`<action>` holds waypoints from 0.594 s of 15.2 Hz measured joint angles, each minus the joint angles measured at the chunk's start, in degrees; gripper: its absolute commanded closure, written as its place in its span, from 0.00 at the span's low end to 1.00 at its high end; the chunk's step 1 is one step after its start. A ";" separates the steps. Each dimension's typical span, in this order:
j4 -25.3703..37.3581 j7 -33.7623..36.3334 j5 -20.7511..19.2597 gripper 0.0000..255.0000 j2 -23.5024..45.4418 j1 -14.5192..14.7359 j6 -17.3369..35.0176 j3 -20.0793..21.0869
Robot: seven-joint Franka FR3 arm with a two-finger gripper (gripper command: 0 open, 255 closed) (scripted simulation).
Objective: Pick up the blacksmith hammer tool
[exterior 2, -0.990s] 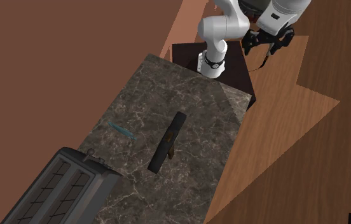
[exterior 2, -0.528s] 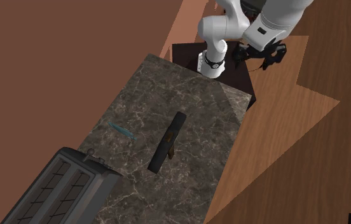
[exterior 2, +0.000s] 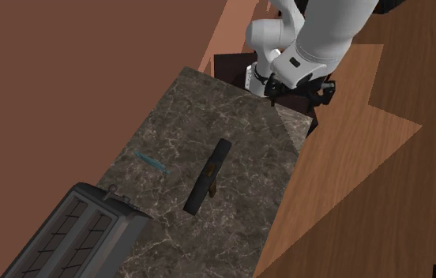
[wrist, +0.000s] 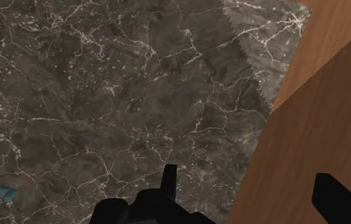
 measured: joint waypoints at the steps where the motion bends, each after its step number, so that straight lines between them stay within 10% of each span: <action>1: 1.75 -0.07 -0.09 0.00 1.83 -0.36 0.29 -0.51; 9: 16.71 -1.47 0.26 0.00 15.57 -3.59 0.72 -4.98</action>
